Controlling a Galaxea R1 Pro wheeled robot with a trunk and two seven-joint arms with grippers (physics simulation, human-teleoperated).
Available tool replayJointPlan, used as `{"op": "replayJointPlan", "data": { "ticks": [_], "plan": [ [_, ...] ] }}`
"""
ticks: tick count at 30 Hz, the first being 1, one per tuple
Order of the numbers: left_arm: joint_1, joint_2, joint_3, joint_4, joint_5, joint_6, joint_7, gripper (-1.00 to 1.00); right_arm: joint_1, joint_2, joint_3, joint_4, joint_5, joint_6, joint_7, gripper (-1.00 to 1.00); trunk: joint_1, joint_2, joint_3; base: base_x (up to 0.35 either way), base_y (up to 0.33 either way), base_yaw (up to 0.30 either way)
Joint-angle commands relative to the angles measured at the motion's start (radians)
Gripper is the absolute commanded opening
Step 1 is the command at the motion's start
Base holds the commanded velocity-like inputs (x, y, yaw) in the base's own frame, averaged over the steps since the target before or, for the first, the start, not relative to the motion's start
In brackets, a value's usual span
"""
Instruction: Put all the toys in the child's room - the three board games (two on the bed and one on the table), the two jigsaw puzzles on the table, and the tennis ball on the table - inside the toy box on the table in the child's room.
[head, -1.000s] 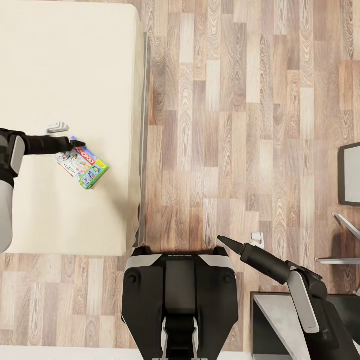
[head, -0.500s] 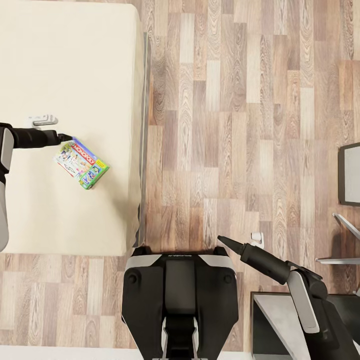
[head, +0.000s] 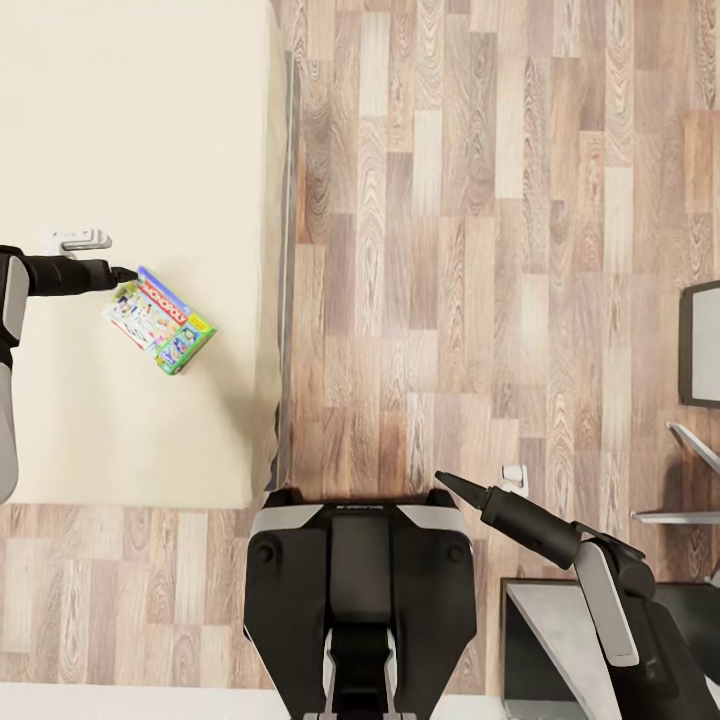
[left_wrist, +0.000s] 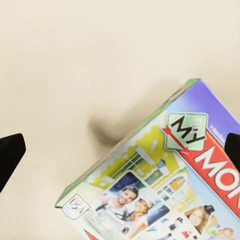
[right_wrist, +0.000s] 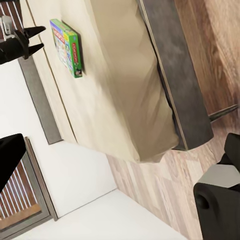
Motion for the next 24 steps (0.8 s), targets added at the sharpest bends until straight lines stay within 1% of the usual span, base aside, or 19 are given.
{"op": "replayJointPlan", "data": {
  "ticks": [1,15,24],
  "plan": [
    [0.0,-0.001,0.003,-0.001,-0.011,0.003,-0.009,1.0,0.0,0.0,-0.001,0.0,-0.003,0.005,0.001,1.0,0.001,-0.002,-0.003,0.0,0.0,0.0],
    [0.0,-0.007,0.002,-0.001,-0.01,0.001,-0.007,1.0,0.0,0.0,-0.001,0.0,-0.003,0.005,0.001,1.0,0.001,-0.002,-0.025,0.0,0.0,0.0],
    [0.0,-0.007,0.002,0.0,-0.008,-0.002,-0.007,1.0,0.0,0.0,-0.001,0.0,-0.003,0.004,0.001,1.0,0.001,-0.002,-0.033,0.0,0.0,0.0]
  ]
}}
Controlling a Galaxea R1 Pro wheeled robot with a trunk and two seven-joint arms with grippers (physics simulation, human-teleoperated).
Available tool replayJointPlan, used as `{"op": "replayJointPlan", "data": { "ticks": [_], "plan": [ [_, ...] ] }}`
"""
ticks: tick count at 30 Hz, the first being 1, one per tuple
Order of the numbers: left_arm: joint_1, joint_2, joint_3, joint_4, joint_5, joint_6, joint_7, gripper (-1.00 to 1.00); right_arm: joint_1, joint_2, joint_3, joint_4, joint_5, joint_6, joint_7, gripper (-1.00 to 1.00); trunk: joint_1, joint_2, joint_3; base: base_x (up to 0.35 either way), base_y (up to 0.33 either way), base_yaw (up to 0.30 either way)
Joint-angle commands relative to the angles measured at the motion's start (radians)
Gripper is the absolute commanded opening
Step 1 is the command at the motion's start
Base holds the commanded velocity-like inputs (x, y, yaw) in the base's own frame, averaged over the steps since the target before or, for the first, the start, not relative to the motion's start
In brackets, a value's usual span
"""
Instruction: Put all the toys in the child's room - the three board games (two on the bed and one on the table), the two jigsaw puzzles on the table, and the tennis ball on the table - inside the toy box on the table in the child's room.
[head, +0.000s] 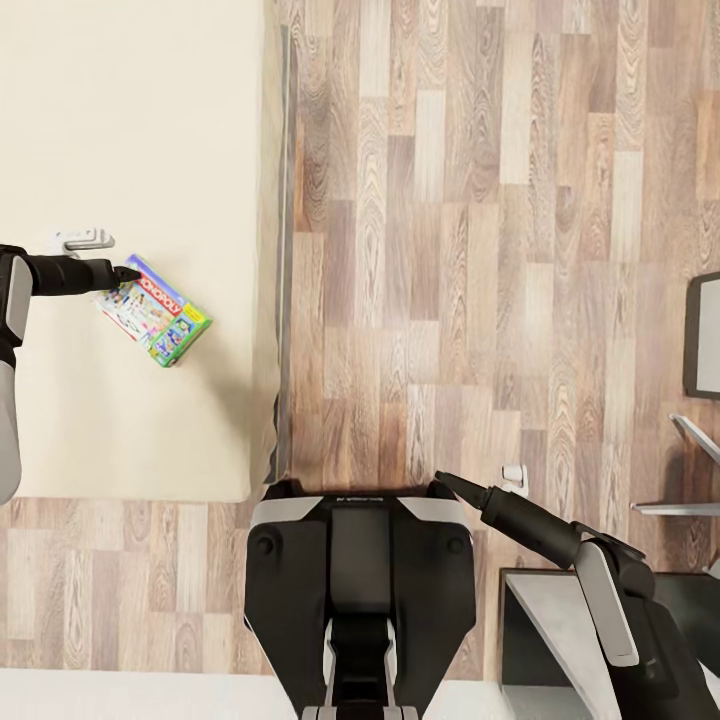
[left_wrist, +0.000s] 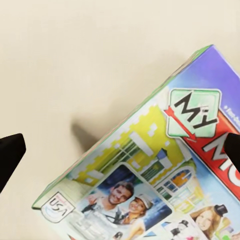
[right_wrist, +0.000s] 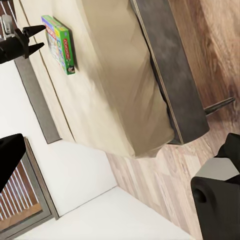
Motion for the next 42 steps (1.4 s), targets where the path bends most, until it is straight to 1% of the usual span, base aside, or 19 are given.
{"op": "replayJointPlan", "data": {
  "ticks": [1,16,22,29,34,40,42],
  "plan": [
    [0.0,-0.001,0.003,0.0,-0.013,0.002,-0.01,1.0,0.0,0.0,0.0,0.0,-0.003,0.006,0.001,1.0,0.001,-0.001,-0.002,0.0,0.0,0.0],
    [0.0,-0.003,0.001,0.006,-0.012,-0.001,-0.01,1.0,0.0,0.0,0.0,0.0,-0.003,0.006,0.001,1.0,0.001,-0.001,-0.014,0.0,0.0,0.0],
    [0.001,-0.003,0.001,0.008,-0.006,-0.002,-0.013,1.0,0.0,0.0,-0.001,0.0,-0.003,0.006,0.001,1.0,0.001,-0.001,-0.022,0.0,0.0,0.0],
    [0.001,-0.001,0.003,0.009,0.0,-0.001,-0.026,1.0,0.0,0.0,0.0,0.0,-0.003,0.006,0.001,1.0,0.001,-0.001,-0.023,0.0,0.0,0.0],
    [0.001,0.002,0.006,0.012,0.001,-0.001,-0.046,1.0,0.0,0.0,-0.001,0.0,-0.003,0.006,0.001,1.0,0.001,-0.001,-0.024,0.0,0.0,0.0],
    [0.001,0.003,0.003,0.013,0.001,0.0,-0.121,1.0,0.0,0.0,-0.001,0.0,-0.003,0.006,0.001,1.0,0.001,-0.001,-0.024,0.0,0.0,0.0],
    [0.001,0.003,0.002,0.013,0.0,0.0,-0.132,1.0,0.0,0.0,-0.001,0.0,-0.003,0.006,0.001,1.0,0.001,-0.001,-0.024,0.0,0.0,0.0]
  ]
}}
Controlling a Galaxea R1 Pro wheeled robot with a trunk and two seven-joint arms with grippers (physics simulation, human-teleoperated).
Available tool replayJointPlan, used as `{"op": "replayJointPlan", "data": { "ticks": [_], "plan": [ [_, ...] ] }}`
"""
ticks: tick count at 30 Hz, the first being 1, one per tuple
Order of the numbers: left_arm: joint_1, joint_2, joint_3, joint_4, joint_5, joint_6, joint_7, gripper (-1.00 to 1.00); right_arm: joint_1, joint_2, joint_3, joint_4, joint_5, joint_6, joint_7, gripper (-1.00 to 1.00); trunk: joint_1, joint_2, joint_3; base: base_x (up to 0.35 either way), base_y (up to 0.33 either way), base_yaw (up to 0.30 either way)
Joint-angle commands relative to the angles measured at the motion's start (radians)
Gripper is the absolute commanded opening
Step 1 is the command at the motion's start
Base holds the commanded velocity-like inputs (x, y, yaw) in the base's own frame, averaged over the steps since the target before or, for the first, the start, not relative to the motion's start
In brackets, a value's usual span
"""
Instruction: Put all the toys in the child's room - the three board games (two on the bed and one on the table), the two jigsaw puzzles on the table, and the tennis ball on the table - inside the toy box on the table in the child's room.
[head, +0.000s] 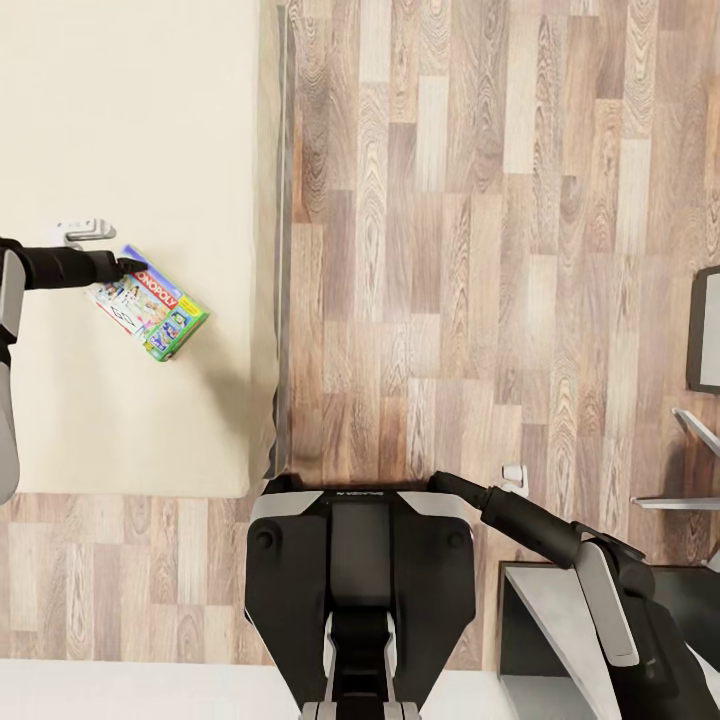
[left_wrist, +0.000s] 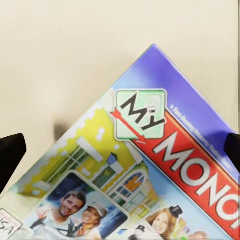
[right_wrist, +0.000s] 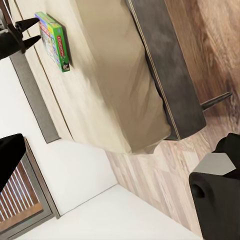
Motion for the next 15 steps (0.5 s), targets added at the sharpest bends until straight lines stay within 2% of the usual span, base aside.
{"op": "replayJointPlan", "data": {
  "ticks": [1,15],
  "plan": [
    [0.0,-0.001,0.003,0.049,-0.006,0.006,-0.015,1.0,0.0,0.0,-0.001,0.0,-0.003,0.005,0.001,1.0,0.001,-0.001,-0.001,0.0,0.0,0.0],
    [0.001,0.002,0.002,0.049,-0.005,0.005,-0.043,1.0,0.0,0.0,-0.001,0.0,-0.003,0.005,0.001,1.0,0.001,-0.001,-0.001,0.0,0.0,0.0]
  ]
}}
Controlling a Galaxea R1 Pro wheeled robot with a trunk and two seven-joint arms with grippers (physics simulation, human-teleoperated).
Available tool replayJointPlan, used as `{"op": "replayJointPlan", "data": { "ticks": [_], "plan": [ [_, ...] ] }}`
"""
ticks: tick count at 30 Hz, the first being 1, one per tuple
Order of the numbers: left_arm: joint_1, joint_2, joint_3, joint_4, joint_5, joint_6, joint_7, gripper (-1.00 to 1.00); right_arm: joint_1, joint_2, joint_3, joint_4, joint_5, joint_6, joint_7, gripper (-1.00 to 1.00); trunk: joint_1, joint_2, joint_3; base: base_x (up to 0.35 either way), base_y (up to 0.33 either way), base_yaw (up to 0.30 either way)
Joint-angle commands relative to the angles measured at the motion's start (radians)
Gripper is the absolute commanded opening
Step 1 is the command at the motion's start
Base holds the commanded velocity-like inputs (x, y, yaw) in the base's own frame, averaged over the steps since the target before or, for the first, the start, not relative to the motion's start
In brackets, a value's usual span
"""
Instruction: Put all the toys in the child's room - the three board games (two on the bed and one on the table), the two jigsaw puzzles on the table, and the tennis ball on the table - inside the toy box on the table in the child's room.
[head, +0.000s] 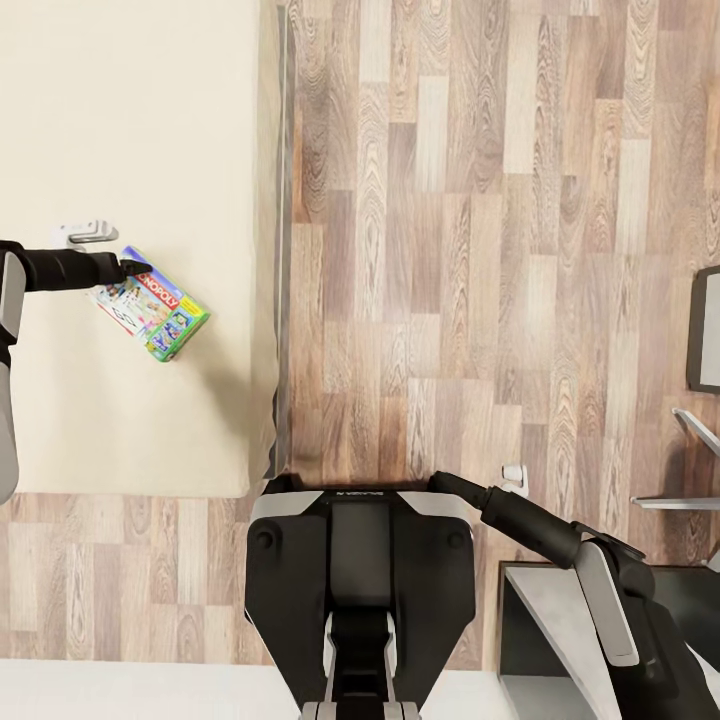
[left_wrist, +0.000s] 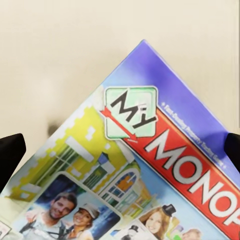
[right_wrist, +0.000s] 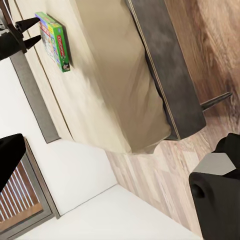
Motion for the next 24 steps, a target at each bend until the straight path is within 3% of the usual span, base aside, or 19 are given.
{"op": "replayJointPlan", "data": {
  "ticks": [1,24],
  "plan": [
    [0.0,-0.001,0.002,0.039,-0.012,0.005,-0.014,1.0,0.0,0.0,-0.001,0.0,-0.003,0.005,0.001,1.0,0.001,-0.001,-0.001,0.0,0.0,0.0],
    [0.001,-0.008,0.001,0.039,-0.016,0.005,-0.021,1.0,0.0,0.0,-0.009,0.01,-0.001,0.002,-0.006,1.0,0.001,-0.001,-0.001,0.0,0.0,0.0]
  ]
}}
